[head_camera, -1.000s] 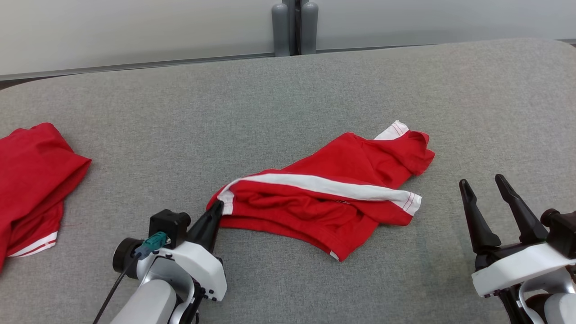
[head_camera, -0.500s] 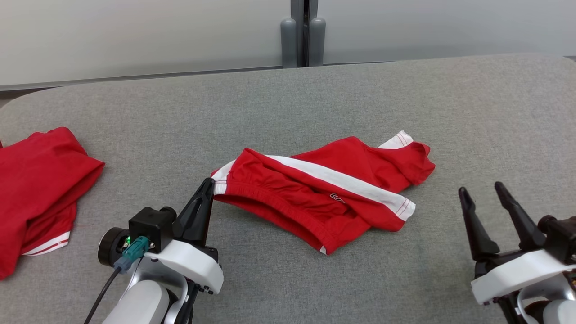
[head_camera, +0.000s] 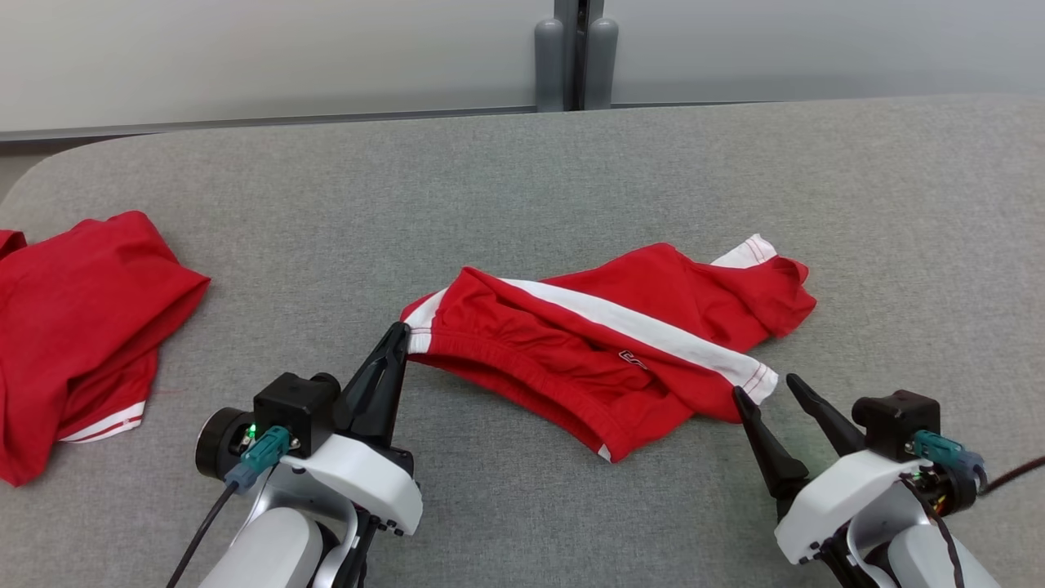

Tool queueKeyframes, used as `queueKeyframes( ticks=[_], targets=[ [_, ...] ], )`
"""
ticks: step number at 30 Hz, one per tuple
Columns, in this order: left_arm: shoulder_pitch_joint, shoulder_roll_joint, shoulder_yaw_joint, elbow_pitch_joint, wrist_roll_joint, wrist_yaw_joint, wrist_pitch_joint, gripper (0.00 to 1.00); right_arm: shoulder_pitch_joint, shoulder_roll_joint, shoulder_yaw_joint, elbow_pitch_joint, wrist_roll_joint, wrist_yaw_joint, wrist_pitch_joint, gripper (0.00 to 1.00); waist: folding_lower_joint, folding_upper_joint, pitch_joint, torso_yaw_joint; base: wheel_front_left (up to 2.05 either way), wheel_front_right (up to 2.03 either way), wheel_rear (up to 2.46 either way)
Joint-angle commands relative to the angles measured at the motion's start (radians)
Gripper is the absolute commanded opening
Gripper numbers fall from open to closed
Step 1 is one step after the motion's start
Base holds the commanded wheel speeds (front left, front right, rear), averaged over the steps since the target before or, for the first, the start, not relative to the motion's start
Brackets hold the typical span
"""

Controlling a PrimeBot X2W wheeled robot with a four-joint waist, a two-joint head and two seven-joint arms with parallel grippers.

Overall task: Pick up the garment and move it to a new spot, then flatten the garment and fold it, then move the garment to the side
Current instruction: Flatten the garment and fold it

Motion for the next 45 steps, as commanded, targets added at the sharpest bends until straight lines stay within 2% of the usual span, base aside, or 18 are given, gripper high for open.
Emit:
queueKeyframes(
  ticks=[1,2,3,7,12,16,21,26,32,39,45],
  targets=[
    [-0.017,-0.001,-0.002,0.004,0.007,0.0,-0.005,0.0,-0.039,-0.002,0.017,0.053,0.018,0.0,-0.022,1.0,0.0,-0.0001,0.003,0.007,0.0,0.0,0.0],
    [-0.019,-0.003,-0.005,0.006,0.006,-0.003,-0.007,0.0,-0.05,-0.001,0.028,0.075,0.031,0.0,-0.03,0.81,0.0,-0.0001,0.004,0.011,0.0,0.0,0.0],
    [-0.021,-0.003,-0.006,0.007,0.006,-0.004,-0.009,0.0,-0.063,0.0,0.038,0.093,0.04,0.0,-0.04,0.0,0.0,-0.0001,0.005,0.014,0.0,0.0,0.0],
    [-0.025,-0.006,-0.001,0.003,0.006,0.004,-0.026,0.0,-0.096,-0.017,0.058,0.12,0.07,0.0,-0.087,0.0,0.0,-0.0001,0.008,0.018,0.0,0.0,0.0],
    [-0.034,-0.001,0.004,-0.017,0.013,0.011,-0.044,0.0,-0.122,-0.046,0.054,0.08,0.074,0.0,-0.159,0.0,0.0,-0.0001,0.009,0.013,0.0,0.0,0.0],
    [-0.043,0.01,0.013,-0.064,0.03,0.027,-0.057,0.0,-0.143,-0.076,0.013,-0.012,0.048,0.0,-0.227,0.0,0.0,-0.0001,0.002,0.001,0.0,0.0,0.0],
    [-0.073,0.034,0.029,-0.172,0.061,0.051,-0.066,0.0,-0.163,-0.1,-0.075,-0.184,-0.003,0.0,-0.252,0.0,0.0,-0.0001,-0.011,-0.011,0.0,0.0,0.0],
    [-0.132,0.058,0.041,-0.328,0.105,0.077,-0.05,0.0,-0.172,-0.105,-0.187,-0.397,-0.065,0.0,-0.197,0.0,0.0,-0.0001,-0.034,-0.019,0.0,0.0,0.0],
    [-0.183,0.079,0.054,-0.459,0.142,0.1,-0.01,0.0,-0.16,-0.093,-0.251,-0.547,-0.096,0.0,-0.104,0.0,0.0,-0.0001,-0.047,-0.03,0.0,0.0,0.0],
    [-0.225,0.082,0.056,-0.486,0.146,0.101,0.022,0.0,-0.182,-0.08,-0.274,-0.588,-0.082,0.0,-0.055,0.0,0.0,-0.0001,-0.026,-0.042,0.0,0.0,0.0],
    [-0.341,0.063,0.071,-0.426,0.133,0.074,0.014,0.0,-0.322,-0.098,-0.247,-0.528,-0.037,0.0,-0.053,0.0,0.0,-0.0001,0.045,-0.05,0.0,0.0,0.0]
  ],
)
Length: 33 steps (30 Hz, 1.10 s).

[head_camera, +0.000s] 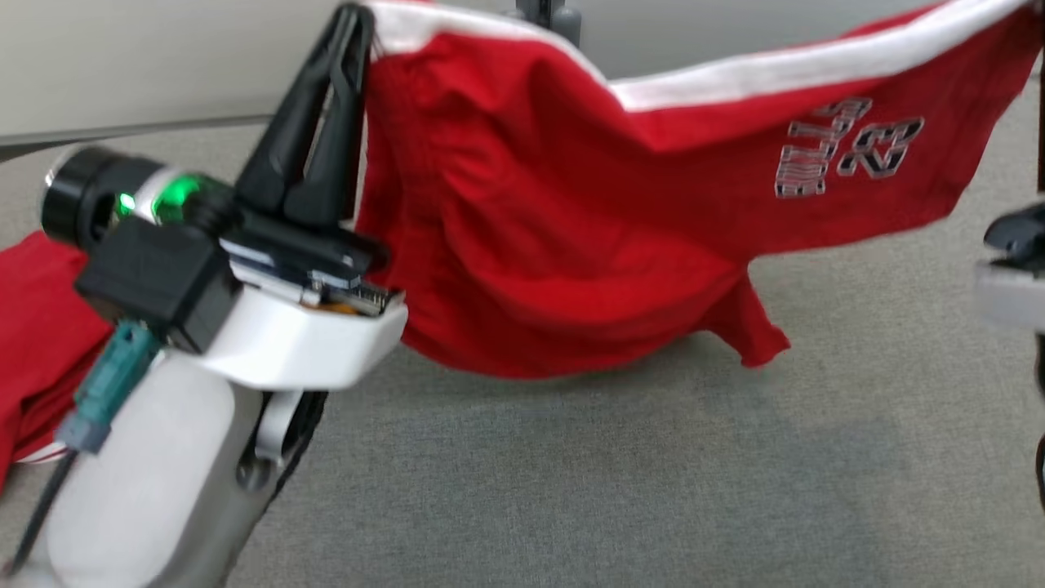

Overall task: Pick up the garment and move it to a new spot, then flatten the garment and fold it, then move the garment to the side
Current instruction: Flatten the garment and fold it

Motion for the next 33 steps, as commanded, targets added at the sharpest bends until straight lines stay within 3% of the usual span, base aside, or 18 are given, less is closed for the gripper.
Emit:
queueKeyframes(
  ticks=[1,10,11,13,18,25,33],
  targets=[
    [-0.063,-0.01,0.008,0.022,-0.004,-0.013,-0.005,0.0,-0.069,-0.012,0.005,0.021,0.018,0.0,0.002,0.0,0.0,0.0,0.05,-0.002,0.0,0.0,0.0],
    [-0.445,-0.092,0.044,0.369,-0.04,-0.112,-0.082,0.0,-0.559,-0.028,0.125,0.32,0.101,0.0,-0.052,0.0,0.0,0.0,0.167,-0.013,0.0,0.0,0.0],
    [-0.445,-0.092,0.044,0.369,-0.04,-0.112,-0.082,0.0,-0.559,-0.028,0.125,0.32,0.101,0.0,-0.052,0.0,0.0,0.0,0.167,-0.013,0.0,0.0,0.0],
    [-0.555,-0.116,0.055,0.512,-0.041,-0.139,-0.11,0.0,-0.708,-0.01,0.181,0.453,0.122,0.0,-0.087,0.0,0.0,0.0,0.189,-0.014,0.0,0.0,0.0],
    [-0.661,-0.158,0.07,0.777,-0.046,-0.183,-0.137,0.0,-0.864,0.02,0.309,0.685,0.147,0.0,-0.144,0.0,0.0,0.0,0.206,-0.017,0.0,0.0,0.0],
    [-0.608,-0.221,0.085,1.097,-0.059,-0.224,-0.142,0.0,-0.84,0.093,0.49,0.968,0.243,0.0,-0.198,0.0,0.0,0.0,0.216,-0.027,0.0,0.0,0.0],
    [-0.398,-0.261,0.139,1.12,-0.053,-0.252,-0.143,0.0,-0.592,0.108,0.623,1.063,0.402,0.0,-0.236,0.0,0.0,0.0,0.221,-0.024,0.0,0.0,0.0]
  ],
)
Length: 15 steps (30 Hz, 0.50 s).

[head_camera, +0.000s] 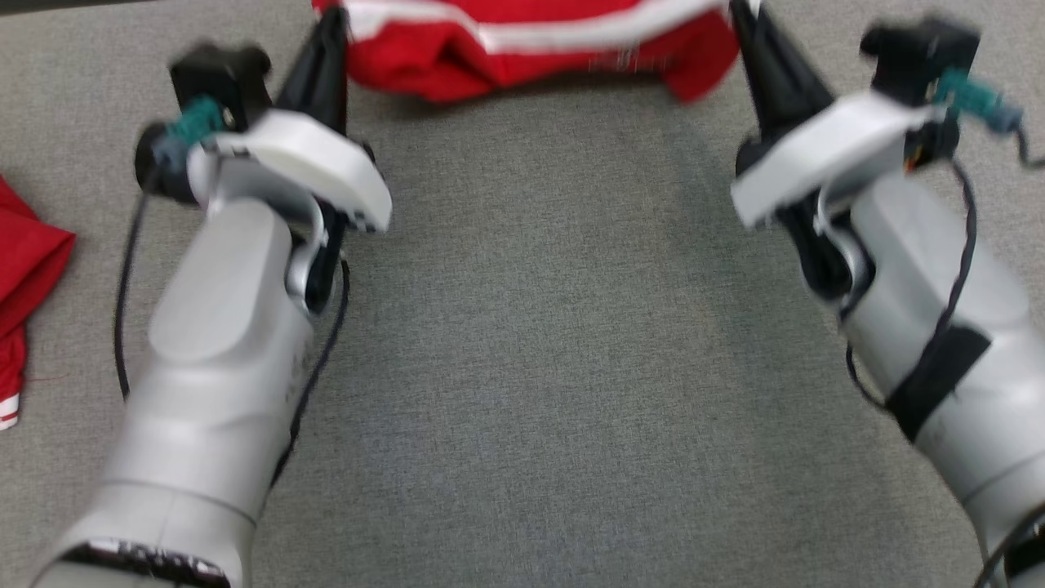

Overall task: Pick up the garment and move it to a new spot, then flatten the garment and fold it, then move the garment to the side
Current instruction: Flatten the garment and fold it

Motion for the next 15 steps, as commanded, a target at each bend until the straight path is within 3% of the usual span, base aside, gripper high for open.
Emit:
queueKeyframes(
  ticks=[1,6,15],
  targets=[
    [0.061,0.001,0.008,-0.03,0.018,-0.009,-0.001,0.0,0.073,-0.017,0.008,-0.015,0.035,0.0,-0.01,0.0,0.0,0.0,-0.006,0.004,0.0,0.0,0.0],
    [0.252,-0.005,0.029,-0.17,0.062,-0.022,-0.001,0.0,0.294,-0.054,-0.062,-0.129,0.058,0.0,-0.009,0.0,0.0,0.0,-0.043,0.009,0.0,0.0,0.0],
    [0.632,-0.005,0.038,-0.457,0.068,-0.035,-0.001,0.0,0.712,-0.119,-0.194,-0.374,-0.008,0.0,-0.009,0.0,0.0,0.0,-0.189,0.041,0.0,0.0,0.0]
  ],
)
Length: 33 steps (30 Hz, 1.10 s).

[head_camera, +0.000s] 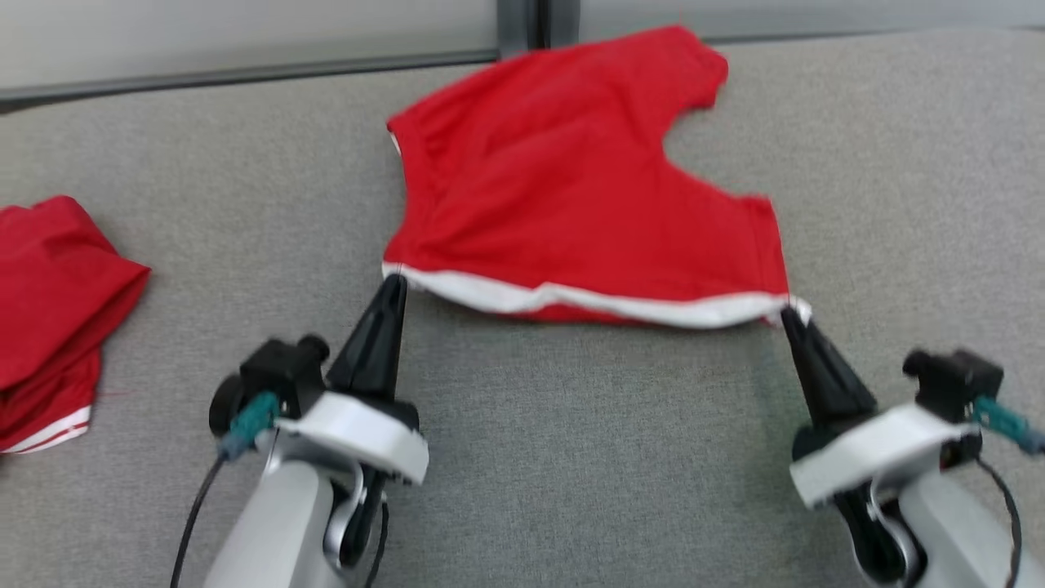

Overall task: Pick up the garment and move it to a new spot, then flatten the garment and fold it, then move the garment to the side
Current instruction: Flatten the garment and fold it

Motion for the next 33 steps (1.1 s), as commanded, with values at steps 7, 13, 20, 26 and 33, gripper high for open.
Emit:
queueKeyframes(
  ticks=[7,13,20,26,33],
  targets=[
    [0.253,0.005,0.009,-0.119,-0.004,0.023,0.0,0.0,0.271,-0.031,-0.036,-0.15,-0.037,0.0,0.004,0.0,-0.0001,0.0,-0.153,0.017,0.0,0.0,0.0],
    [0.436,0.031,0.009,-0.225,-0.011,0.052,0.028,0.0,0.482,-0.02,-0.114,-0.309,-0.085,0.0,0.109,0.0,-0.0001,0.0,-0.204,0.022,0.0,0.0,0.0],
    [0.575,0.07,-0.003,-0.416,0.001,0.1,0.13,0.0,0.662,0.0,-0.232,-0.508,-0.171,0.0,0.256,0.0,-0.0001,0.0,-0.229,0.023,0.0,0.0,0.0],
    [0.587,0.087,-0.014,-0.501,0.004,0.119,0.192,0.0,0.699,0.046,-0.329,-0.612,-0.233,0.0,0.323,0.0,-0.0001,0.0,-0.229,0.028,0.0,0.0,0.0],
    [0.49,0.086,-0.015,-0.496,0.009,0.108,0.206,0.0,0.578,0.061,-0.406,-0.616,-0.286,0.0,0.312,0.0,-0.0001,0.0,-0.166,0.035,0.0,0.0,0.0]
  ],
)
